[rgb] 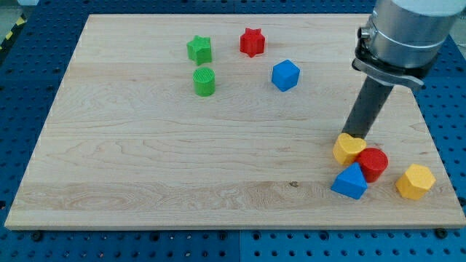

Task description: Push the green circle to the center

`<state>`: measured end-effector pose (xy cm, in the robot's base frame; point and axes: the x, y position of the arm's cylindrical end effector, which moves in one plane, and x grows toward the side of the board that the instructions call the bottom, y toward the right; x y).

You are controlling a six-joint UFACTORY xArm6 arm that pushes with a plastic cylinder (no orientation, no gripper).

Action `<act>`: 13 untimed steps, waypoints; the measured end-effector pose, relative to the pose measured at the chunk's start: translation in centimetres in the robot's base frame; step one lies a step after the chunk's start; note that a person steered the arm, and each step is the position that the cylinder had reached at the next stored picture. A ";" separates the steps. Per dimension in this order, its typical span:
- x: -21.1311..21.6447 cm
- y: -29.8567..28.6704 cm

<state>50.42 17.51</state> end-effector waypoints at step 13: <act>-13.4 -23.8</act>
<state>37.00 -6.25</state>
